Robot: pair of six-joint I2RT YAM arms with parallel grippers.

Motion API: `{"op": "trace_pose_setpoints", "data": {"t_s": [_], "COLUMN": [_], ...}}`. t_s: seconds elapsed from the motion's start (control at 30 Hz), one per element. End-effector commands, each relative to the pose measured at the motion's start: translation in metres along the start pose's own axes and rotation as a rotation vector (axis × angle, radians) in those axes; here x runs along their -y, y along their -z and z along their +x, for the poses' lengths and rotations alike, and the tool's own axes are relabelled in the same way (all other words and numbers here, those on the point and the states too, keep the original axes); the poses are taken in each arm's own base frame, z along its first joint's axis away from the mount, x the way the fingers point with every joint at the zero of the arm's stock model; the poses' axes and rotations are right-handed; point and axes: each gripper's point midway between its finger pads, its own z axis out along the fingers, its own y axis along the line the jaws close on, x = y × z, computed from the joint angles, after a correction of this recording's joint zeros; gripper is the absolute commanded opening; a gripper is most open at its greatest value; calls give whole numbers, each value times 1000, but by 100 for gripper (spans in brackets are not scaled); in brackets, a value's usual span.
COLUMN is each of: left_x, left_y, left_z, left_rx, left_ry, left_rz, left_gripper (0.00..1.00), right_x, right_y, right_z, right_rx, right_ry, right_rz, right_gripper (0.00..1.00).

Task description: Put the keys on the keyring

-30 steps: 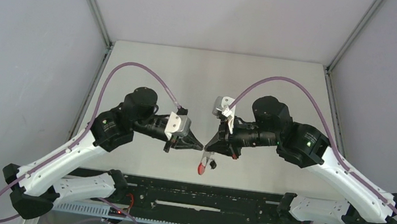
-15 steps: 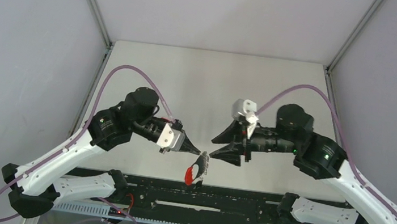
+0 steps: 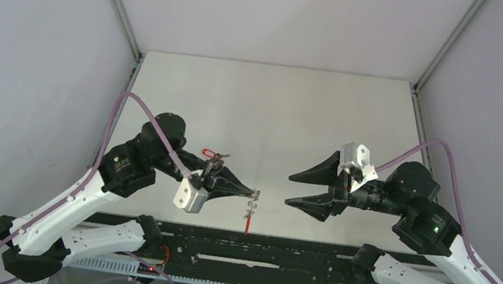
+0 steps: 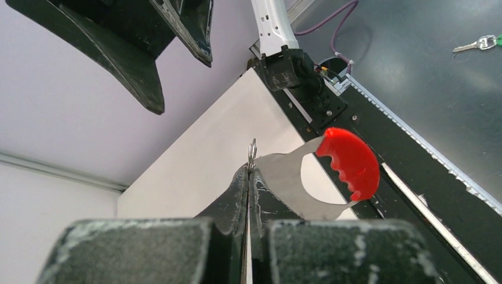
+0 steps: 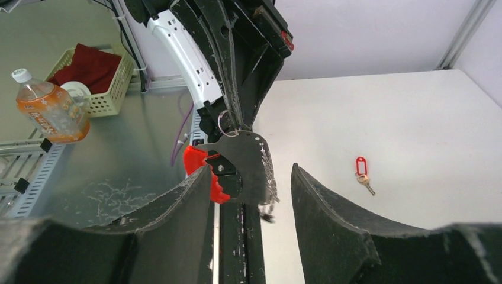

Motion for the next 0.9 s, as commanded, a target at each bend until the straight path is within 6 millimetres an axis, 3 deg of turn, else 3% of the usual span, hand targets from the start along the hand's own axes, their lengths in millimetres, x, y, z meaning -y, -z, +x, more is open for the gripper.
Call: {"op": "trace_pose_setpoints", "data": {"t_s": [0.0, 0.17, 0.37, 0.63, 0.87], "left_x": [-3, -5, -3, -4, 0], "left_y": [-2, 0, -1, 3, 6], "left_z": [-12, -10, 7, 23, 39], "left_rx": [47, 20, -81, -184, -260], "left_ry": [-127, -154, -41, 0, 65], "left_rz": [6, -3, -27, -57, -57], "left_gripper": [0, 0, 0, 0, 0], "right_x": [-2, -6, -5, 4, 7], "right_y": [0, -2, -8, -24, -43], "right_z": [-13, -14, -11, 16, 32], "right_rx": [60, 66, 55, -68, -166], "right_ry": [25, 35, 32, 82, 142], "right_rz": [-14, -45, -61, -23, -3], "right_gripper": [59, 57, 57, 56, 50]}}
